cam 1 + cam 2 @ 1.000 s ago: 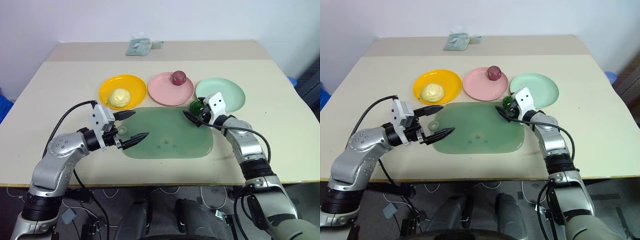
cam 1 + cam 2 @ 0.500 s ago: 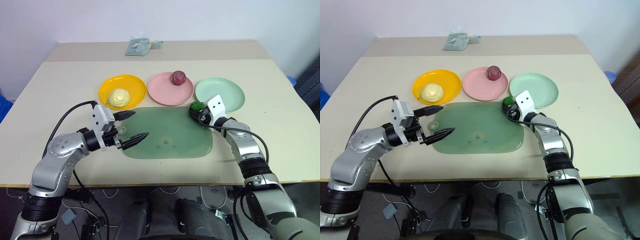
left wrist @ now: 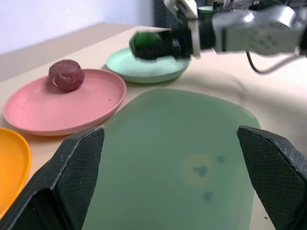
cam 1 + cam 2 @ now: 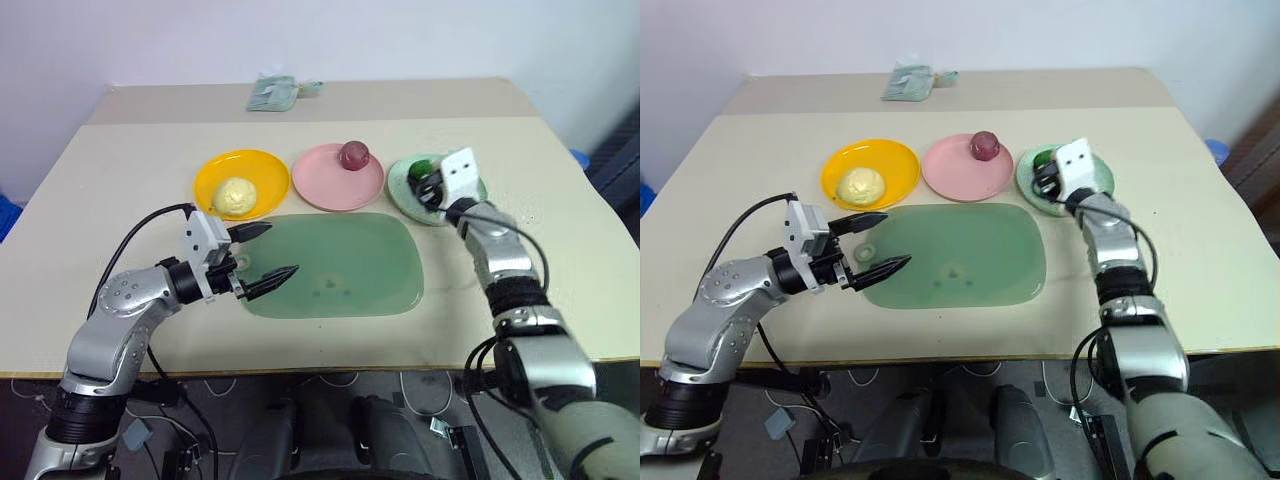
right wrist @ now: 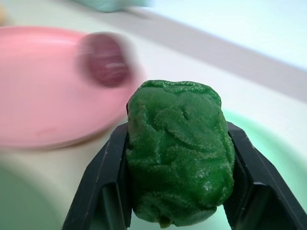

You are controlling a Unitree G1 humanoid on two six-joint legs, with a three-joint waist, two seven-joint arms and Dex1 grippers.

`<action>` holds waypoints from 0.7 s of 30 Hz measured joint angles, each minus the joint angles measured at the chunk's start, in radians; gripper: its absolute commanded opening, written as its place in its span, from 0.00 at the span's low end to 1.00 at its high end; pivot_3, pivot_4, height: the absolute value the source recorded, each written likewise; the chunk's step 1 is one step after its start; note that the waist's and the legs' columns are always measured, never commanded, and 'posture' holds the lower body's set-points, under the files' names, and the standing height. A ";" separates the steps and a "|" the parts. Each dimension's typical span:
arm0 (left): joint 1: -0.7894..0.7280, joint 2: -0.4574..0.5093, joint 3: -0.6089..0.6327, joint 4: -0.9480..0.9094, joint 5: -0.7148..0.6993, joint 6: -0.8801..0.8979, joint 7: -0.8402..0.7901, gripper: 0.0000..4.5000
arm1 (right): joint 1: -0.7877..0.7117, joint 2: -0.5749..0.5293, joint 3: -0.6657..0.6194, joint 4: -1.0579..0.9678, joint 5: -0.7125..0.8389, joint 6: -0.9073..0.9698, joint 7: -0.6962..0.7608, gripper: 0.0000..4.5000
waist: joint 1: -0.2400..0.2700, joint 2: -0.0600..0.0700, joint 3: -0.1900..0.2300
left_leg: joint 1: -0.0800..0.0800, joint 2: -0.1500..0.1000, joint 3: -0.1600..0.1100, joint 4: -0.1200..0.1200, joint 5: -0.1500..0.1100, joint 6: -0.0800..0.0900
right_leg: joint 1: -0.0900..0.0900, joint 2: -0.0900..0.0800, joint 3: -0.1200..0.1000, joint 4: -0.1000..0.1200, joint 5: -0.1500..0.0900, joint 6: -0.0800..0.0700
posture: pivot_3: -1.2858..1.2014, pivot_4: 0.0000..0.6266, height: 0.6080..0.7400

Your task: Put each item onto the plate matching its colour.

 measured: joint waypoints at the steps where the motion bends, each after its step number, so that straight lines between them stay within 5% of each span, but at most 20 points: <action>1: 0.005 -0.003 0.000 0.000 0.004 -0.003 0.005 1.00 | -0.021 -0.010 -0.004 0.051 -0.006 -0.018 -0.008 0.78 | -0.002 0.000 0.000 | 0.000 0.000 0.000 0.000 0.000 0.000 | 0.000 0.000 0.000 0.000 0.000 0.000 | 0.52 0.24 1.00; 3: 0.016 -0.015 0.000 0.000 0.009 -0.004 0.016 1.00 | -0.035 -0.020 -0.006 0.124 -0.018 -0.041 -0.023 1.00 | -0.004 0.000 0.000 | 0.000 0.000 0.000 -0.001 0.000 0.000 | 0.000 0.000 0.000 -0.001 0.000 0.000 | 0.52 0.24 1.00; 10: 0.031 -0.069 0.002 0.000 0.102 -0.046 0.157 1.00 | -0.028 -0.024 -0.021 0.169 -0.023 -0.082 0.027 1.00 | -0.005 0.001 0.000 | 0.000 0.000 0.000 0.000 0.000 0.000 | 0.000 0.000 0.001 0.000 0.000 0.000 | 0.52 0.24 1.00; 15: 0.063 -0.140 0.033 0.015 0.215 -0.108 0.329 1.00 | 0.116 -0.021 -0.034 -0.121 0.061 -0.034 0.166 1.00 | 0.002 0.001 0.000 | 0.000 0.000 0.000 0.000 0.000 0.000 | 0.000 0.000 0.000 0.000 0.000 0.001 | 0.52 0.24 1.00; 21: 0.161 -0.140 0.082 0.015 0.121 -0.119 0.264 1.00 | 0.477 -0.053 -0.034 -0.697 0.229 0.194 0.323 1.00 | 0.004 0.001 0.000 | -0.001 0.000 -0.001 0.001 -0.001 0.001 | 0.000 0.000 0.000 0.000 0.000 0.001 | 0.52 0.24 1.00</action>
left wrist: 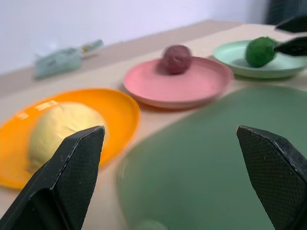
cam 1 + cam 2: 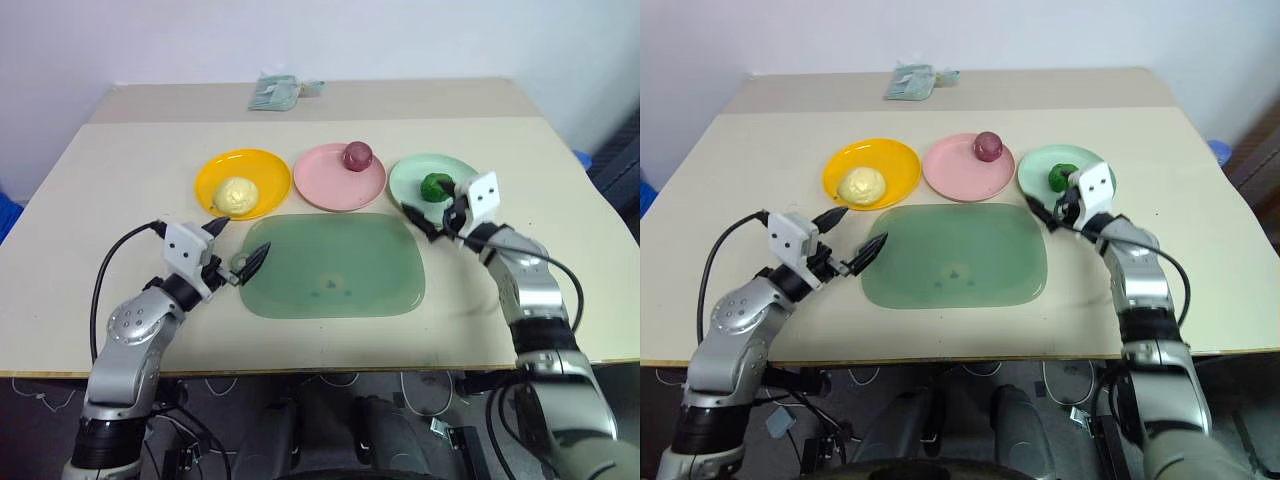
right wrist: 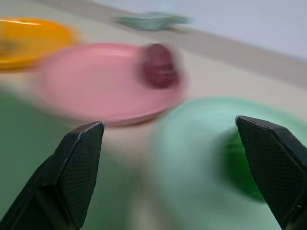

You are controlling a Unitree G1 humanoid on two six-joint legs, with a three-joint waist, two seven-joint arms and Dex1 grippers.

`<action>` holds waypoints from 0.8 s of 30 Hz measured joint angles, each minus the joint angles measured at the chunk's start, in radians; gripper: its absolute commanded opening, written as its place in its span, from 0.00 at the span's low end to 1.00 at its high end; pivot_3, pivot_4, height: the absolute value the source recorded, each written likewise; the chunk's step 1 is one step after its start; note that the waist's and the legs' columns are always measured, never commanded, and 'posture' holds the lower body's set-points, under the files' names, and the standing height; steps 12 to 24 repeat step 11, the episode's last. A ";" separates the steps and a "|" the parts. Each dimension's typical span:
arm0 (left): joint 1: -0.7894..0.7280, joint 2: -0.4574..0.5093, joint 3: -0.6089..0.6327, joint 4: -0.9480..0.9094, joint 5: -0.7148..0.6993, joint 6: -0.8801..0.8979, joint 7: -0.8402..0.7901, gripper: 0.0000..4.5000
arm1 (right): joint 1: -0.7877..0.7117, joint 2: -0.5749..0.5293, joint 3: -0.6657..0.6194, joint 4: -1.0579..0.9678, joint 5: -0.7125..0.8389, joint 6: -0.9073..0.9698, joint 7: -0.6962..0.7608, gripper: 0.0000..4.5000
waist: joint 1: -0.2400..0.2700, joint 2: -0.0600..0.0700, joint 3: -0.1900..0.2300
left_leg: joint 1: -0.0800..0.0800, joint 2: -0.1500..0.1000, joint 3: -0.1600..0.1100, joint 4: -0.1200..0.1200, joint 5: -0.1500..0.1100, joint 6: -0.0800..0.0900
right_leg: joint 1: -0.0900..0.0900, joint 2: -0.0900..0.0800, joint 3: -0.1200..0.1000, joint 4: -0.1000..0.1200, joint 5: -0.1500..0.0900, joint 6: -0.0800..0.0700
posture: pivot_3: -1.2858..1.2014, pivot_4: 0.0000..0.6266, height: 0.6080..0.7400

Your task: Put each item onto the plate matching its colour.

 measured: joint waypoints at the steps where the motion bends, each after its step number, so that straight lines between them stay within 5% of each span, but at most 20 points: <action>1: 0.016 0.010 0.008 -0.006 -0.010 0.010 -0.006 1.00 | 0.044 -0.017 -0.005 -0.071 0.022 0.040 0.010 1.00 | -0.001 0.000 0.000 | 0.000 0.000 0.000 0.000 0.000 0.000 | 0.000 0.000 0.000 0.000 0.000 0.000 | 0.52 0.24 1.00; 9: 0.106 0.053 0.075 -0.111 -0.065 0.047 -0.019 1.00 | 0.406 -0.113 -0.123 -0.466 0.165 0.252 0.033 1.00 | 0.015 0.000 0.000 | 0.000 0.001 0.000 0.001 0.000 0.000 | 0.001 0.000 0.000 -0.003 -0.002 -0.004 | 0.52 0.24 1.00; 24: 0.113 0.053 0.075 -0.121 -0.074 0.048 -0.021 1.00 | 0.434 -0.125 -0.143 -0.489 0.167 0.256 0.032 1.00 | 0.019 0.000 0.000 | 0.000 0.001 0.000 0.001 0.000 0.000 | 0.002 0.000 0.000 -0.004 -0.002 -0.004 | 0.52 0.24 1.00</action>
